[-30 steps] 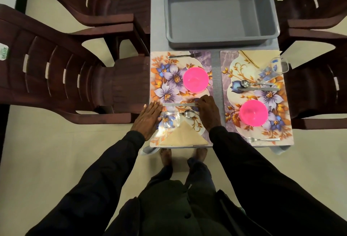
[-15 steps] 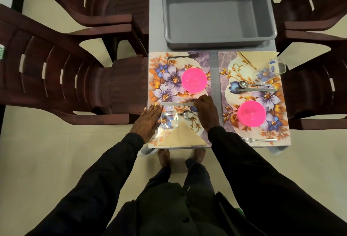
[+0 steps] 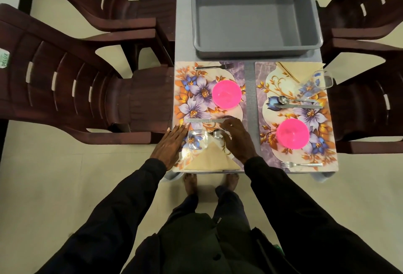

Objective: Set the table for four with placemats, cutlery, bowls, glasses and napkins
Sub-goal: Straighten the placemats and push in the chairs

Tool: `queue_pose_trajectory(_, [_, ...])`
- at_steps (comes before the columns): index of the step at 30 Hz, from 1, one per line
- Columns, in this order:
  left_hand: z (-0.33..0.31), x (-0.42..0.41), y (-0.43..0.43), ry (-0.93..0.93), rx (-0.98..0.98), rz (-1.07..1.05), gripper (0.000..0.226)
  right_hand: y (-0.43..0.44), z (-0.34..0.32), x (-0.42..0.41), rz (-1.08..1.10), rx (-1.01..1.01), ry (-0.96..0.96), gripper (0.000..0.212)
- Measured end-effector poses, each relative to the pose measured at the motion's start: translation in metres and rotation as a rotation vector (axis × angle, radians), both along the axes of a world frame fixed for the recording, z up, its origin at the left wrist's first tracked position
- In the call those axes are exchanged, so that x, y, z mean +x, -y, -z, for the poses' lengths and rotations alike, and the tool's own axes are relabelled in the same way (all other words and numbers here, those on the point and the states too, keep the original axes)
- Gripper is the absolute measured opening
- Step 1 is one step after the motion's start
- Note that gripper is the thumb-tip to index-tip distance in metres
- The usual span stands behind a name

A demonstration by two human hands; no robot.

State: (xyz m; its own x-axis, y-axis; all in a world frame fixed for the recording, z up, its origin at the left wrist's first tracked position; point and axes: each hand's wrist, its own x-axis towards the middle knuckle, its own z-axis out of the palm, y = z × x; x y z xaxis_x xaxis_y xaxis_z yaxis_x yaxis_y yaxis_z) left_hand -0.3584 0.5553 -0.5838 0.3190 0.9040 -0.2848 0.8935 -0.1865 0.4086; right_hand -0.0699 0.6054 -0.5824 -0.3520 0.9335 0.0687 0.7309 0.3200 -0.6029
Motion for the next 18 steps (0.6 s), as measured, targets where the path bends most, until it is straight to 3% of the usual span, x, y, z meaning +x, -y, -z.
queue_pose_trajectory(3, [0.002,-0.001,0.008,0.003,-0.04,0.007,0.086,0.009,0.008,-0.006,-0.061,-0.012,0.025,0.029])
queue_pose_trajectory(7, [0.005,-0.002,0.018,-0.001,-0.045,0.03,0.1,0.004,0.015,-0.013,-0.033,-0.012,0.076,0.022])
queue_pose_trajectory(14, [-0.005,0.008,0.014,0.05,-0.049,0.002,0.085,0.0,0.007,-0.003,0.041,-0.009,0.076,0.019])
queue_pose_trajectory(18, [-0.002,0.01,0.012,0.052,-0.053,-0.009,0.082,-0.002,0.0,0.003,0.046,0.0,0.079,0.04])
